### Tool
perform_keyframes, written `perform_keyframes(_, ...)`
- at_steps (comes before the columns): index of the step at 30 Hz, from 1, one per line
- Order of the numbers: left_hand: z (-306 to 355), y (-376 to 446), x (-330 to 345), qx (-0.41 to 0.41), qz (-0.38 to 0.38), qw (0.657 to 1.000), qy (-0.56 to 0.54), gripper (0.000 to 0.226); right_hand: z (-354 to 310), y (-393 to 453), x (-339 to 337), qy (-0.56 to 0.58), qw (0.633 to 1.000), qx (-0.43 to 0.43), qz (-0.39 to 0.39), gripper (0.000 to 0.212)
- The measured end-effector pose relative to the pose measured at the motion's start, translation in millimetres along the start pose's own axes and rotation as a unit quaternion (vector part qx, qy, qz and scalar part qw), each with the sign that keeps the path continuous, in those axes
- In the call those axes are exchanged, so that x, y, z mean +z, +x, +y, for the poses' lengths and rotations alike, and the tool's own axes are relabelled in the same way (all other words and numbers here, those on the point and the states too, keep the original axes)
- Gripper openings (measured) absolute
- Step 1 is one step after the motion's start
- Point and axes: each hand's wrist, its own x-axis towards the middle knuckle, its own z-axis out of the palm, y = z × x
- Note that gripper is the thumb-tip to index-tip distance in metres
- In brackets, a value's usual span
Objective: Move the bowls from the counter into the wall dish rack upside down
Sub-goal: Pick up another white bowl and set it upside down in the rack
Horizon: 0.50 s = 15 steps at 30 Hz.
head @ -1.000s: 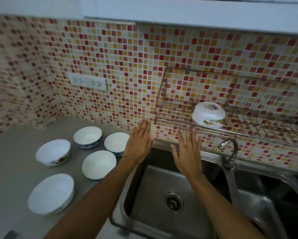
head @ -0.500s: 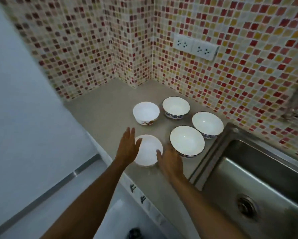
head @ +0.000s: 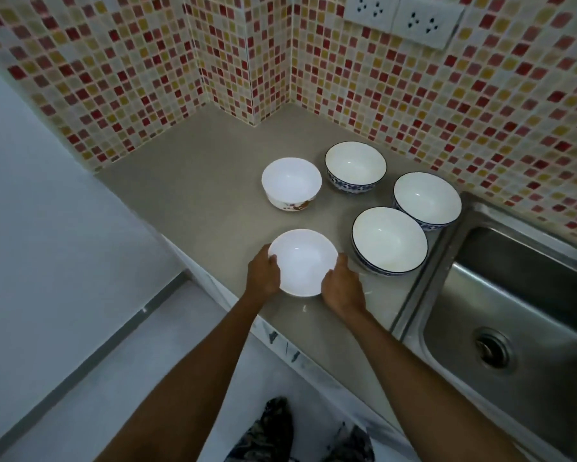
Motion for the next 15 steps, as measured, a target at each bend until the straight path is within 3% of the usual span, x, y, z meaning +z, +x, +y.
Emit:
perform_keyframes(7, 17, 6, -8, 0.034, -0.012, 0.998, -0.054, 0.037, -11, -3, -18, 0.038, 0.999, -0.013, 0.018, 0.040)
perform_keyframes(15, 106, 1, 13, 0.115, -0.045, 0.985, -0.119, 0.039, -6, -5, -98, 0.036, 0.992, -0.009, 0.118, 0.043)
